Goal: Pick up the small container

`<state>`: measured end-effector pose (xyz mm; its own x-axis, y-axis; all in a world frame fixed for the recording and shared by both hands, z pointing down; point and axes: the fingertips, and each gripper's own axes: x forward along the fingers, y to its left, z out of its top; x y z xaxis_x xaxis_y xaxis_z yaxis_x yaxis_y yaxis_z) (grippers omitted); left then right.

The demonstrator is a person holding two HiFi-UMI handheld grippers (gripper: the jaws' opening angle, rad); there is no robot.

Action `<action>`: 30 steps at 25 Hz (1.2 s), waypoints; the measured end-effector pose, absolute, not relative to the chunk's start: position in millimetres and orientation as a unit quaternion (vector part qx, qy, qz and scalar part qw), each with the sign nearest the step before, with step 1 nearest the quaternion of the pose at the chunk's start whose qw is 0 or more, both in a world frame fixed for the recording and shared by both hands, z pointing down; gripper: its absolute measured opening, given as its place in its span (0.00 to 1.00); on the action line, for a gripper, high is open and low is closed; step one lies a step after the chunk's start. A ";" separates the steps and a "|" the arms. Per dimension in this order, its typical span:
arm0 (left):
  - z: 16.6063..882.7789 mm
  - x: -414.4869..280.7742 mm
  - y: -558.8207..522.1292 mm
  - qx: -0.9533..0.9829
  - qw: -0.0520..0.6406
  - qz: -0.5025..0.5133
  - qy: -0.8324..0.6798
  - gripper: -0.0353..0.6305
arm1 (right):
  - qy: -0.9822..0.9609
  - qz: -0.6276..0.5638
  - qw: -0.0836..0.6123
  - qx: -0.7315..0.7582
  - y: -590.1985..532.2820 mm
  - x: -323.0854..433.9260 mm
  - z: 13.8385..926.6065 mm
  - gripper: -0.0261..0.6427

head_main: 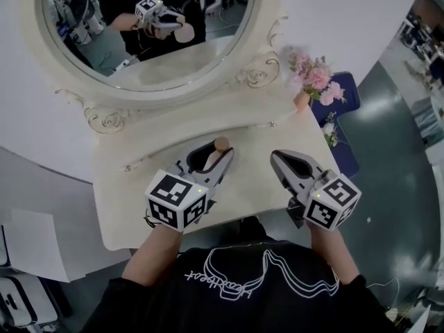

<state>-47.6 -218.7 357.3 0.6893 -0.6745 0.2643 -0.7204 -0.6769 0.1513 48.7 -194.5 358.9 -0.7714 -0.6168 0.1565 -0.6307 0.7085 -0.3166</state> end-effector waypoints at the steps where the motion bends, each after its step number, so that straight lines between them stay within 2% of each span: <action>1: 356.0 -48.6 -213.3 0.911 0.122 0.093 -0.382 0.26 | -0.926 0.173 0.020 0.336 -190.1 46.3 356.7 0.05; 30: 362.4 -49.1 -169.1 0.907 0.166 0.079 -0.380 0.26 | -0.935 0.164 0.016 0.315 -157.5 35.7 354.8 0.05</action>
<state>-49.1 -169.1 362.4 0.6993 -0.6623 0.2689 -0.7146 -0.6566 0.2413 35.7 -157.5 354.8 -0.8010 -0.5839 0.1324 -0.5941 0.7478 -0.2965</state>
